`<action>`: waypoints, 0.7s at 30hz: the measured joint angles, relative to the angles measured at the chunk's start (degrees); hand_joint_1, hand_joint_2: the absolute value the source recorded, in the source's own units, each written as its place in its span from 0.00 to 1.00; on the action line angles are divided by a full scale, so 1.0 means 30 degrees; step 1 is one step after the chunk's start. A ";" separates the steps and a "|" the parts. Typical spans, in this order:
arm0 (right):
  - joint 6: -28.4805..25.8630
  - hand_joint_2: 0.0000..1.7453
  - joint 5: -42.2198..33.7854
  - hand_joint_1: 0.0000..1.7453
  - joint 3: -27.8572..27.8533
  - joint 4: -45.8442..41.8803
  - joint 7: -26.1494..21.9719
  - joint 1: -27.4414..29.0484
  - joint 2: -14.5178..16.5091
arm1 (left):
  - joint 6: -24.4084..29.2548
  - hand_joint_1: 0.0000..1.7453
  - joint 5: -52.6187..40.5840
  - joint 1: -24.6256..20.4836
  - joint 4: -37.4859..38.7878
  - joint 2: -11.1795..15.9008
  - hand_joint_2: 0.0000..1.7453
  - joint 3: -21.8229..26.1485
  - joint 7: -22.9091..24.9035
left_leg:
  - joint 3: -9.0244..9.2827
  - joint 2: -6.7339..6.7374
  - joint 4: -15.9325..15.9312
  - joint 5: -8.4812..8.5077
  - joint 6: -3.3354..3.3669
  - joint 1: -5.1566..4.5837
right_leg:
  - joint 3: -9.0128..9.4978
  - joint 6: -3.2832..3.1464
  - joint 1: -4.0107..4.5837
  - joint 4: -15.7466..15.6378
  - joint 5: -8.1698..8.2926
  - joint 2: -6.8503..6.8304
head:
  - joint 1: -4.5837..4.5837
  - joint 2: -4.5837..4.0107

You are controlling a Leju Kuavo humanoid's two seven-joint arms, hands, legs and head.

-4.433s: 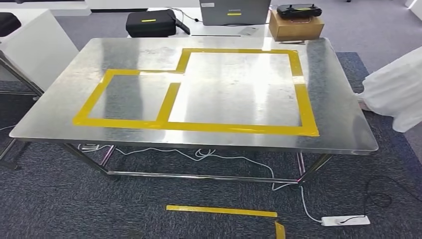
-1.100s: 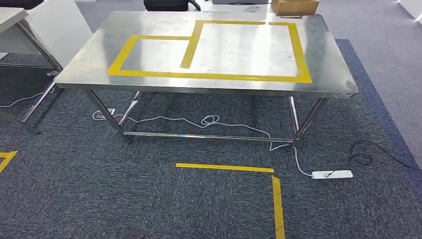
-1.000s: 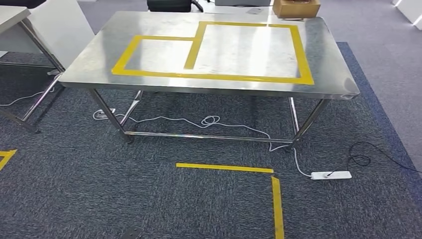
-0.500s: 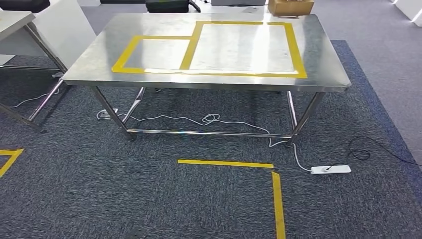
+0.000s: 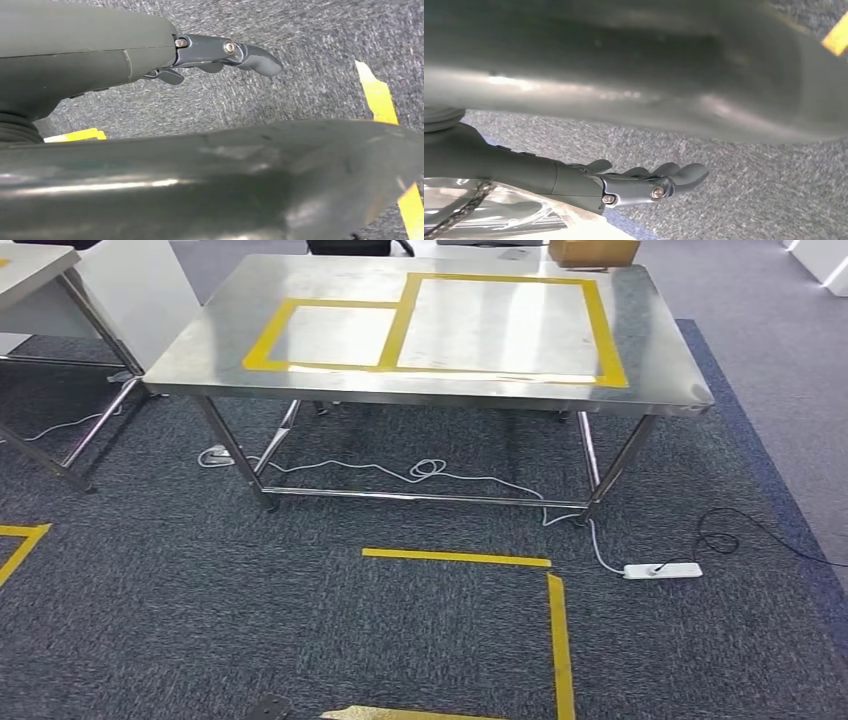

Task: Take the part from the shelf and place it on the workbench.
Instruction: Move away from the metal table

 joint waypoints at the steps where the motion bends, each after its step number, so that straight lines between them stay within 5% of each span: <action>1: 0.0000 0.00 0.0000 0.00 0.0000 0.0000 0.0002 0.0001 -0.0002 | 0.0000 0.00 0.0002 -0.0021 0.0000 -0.0013 0.00 0.0000 -0.0002 | -0.0158 0.0029 -0.0030 0.0162 0.0106 0.0000 | -0.0447 0.0033 -0.0019 0.1057 -0.0773 0.0021 | 0.0033 0.0000; 3: 0.0000 0.00 0.0000 0.00 -0.0002 0.0000 0.0005 0.0009 -0.0009 | 0.0000 0.00 0.0005 -0.0003 0.0002 -0.0027 0.00 0.0000 -0.0002 | -0.0537 0.0054 0.0011 0.0417 0.0199 -0.0074 | -0.1296 0.0102 -0.0023 0.3594 -0.2174 0.0027 | 0.0072 0.0000; 5: 0.0004 0.00 0.0000 0.00 -0.0004 0.0000 0.0007 0.0053 -0.0015 | -0.0002 0.00 0.0005 0.0025 0.0004 -0.0029 0.00 0.0000 -0.0002 | -0.0897 0.0076 0.0110 0.0634 0.0193 -0.0129 | -0.1167 0.0126 -0.0020 0.4291 -0.2390 0.0024 | 0.0069 0.0000; 9: 0.0005 0.00 0.0000 0.00 -0.0004 0.0000 0.0002 -0.0017 -0.0016 | 0.0000 0.00 0.0012 0.0016 0.0002 -0.0024 0.00 0.0000 -0.0022 | -0.1461 0.0074 0.0529 0.0875 -0.0039 -0.0207 | 0.1875 -0.0056 0.0008 -0.0397 -0.0941 0.0039 | 0.0051 0.0000; 13: 0.0009 0.00 0.0020 0.00 -0.0004 0.0002 -0.0016 0.0003 -0.0005 | 0.0004 0.00 0.0018 0.0018 0.0002 -0.0007 0.00 0.0000 -0.0056 | -0.1630 0.0058 0.0672 0.1111 -0.0458 -0.0198 | 0.2048 -0.0540 0.0080 -0.1143 -0.0650 0.0027 | 0.0027 0.0000; 15: 0.0013 0.00 0.0062 0.00 -0.0004 0.0005 -0.0034 0.0001 0.0013 | 0.0007 0.00 0.0026 0.0067 0.0005 0.0009 0.00 0.0000 -0.0064 | -0.1931 0.0016 0.1320 0.0431 -0.0714 -0.0142 | 0.1886 -0.0825 0.0014 -0.1184 -0.0356 -0.0027 | -0.0033 0.0000; 19: 0.0014 0.00 0.0124 0.00 -0.0007 0.0007 -0.0055 0.0024 0.0018 | 0.0009 0.00 0.0027 0.0096 0.0005 0.0020 0.00 0.0000 -0.0080 | -0.3288 -0.0011 0.5764 -0.2392 -0.1057 0.0012 | 0.1328 -0.0949 -0.0004 -0.1103 0.0159 -0.0072 | -0.0148 0.0000; 21: 0.0014 0.00 0.0179 0.00 -0.0011 0.0007 -0.0051 0.0038 0.0018 | 0.0009 0.00 0.0025 0.0123 0.0004 0.0022 0.00 0.0000 -0.0091 | -0.2725 -0.0012 0.5635 -0.2190 -0.1029 0.0030 | 0.1052 -0.0914 0.0000 -0.1035 0.0317 -0.0070 | -0.0152 0.0000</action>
